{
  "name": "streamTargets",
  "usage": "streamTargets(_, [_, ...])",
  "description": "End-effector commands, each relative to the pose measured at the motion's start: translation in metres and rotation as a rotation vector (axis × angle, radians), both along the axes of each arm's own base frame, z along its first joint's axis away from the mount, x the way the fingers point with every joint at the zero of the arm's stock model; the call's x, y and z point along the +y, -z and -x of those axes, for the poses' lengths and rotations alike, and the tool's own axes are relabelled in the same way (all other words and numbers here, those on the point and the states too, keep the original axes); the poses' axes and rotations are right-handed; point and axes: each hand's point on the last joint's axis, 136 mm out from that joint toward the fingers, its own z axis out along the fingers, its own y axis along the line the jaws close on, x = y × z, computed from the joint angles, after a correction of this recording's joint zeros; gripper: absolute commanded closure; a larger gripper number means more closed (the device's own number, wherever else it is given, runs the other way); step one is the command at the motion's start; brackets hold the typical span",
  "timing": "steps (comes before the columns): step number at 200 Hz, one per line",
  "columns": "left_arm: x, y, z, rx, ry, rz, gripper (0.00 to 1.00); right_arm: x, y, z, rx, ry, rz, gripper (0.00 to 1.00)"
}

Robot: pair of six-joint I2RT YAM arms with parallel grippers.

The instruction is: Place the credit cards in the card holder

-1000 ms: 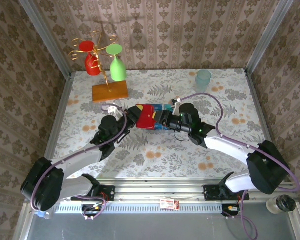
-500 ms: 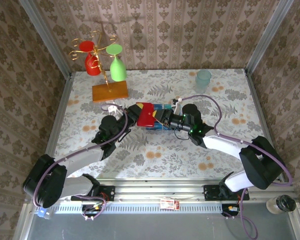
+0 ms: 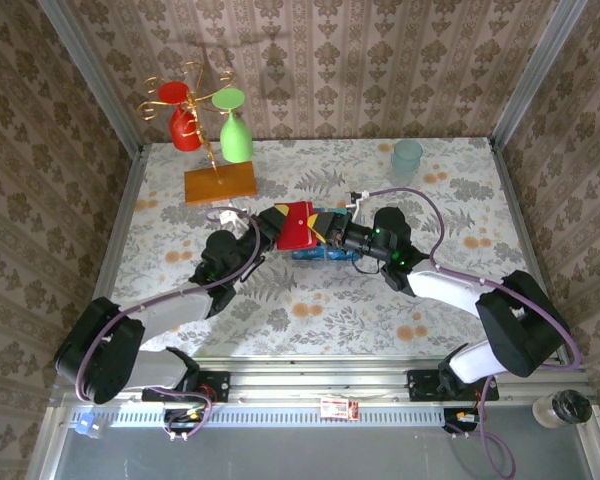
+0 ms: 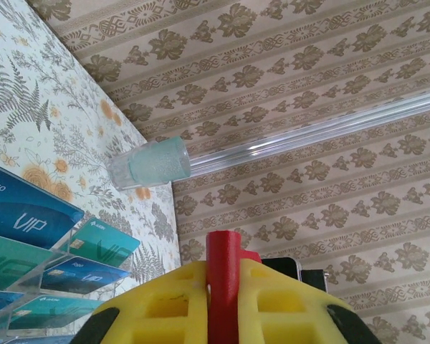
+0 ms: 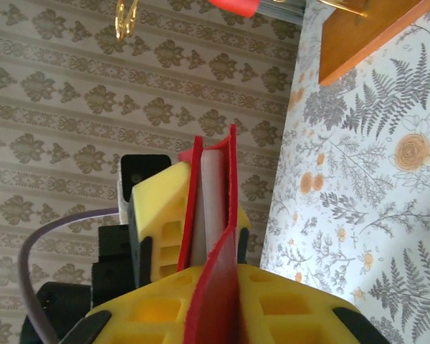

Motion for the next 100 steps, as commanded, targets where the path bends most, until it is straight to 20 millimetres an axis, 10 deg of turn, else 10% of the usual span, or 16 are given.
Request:
streamTargets(1, [-0.011,-0.022,0.001,-0.048,0.037,0.05,1.0,0.011,-0.013,0.016,-0.042,-0.093,-0.05,0.84])
streamTargets(34, [-0.013,-0.02,0.001,-0.052,0.048,0.028,1.0,0.008,-0.007,0.016,-0.034,-0.092,-0.039,1.0])
streamTargets(100, [0.012,0.011,0.014,-0.036,0.008,-0.184,0.31,-0.011,0.027,0.022,0.018,-0.039,0.049,1.0])
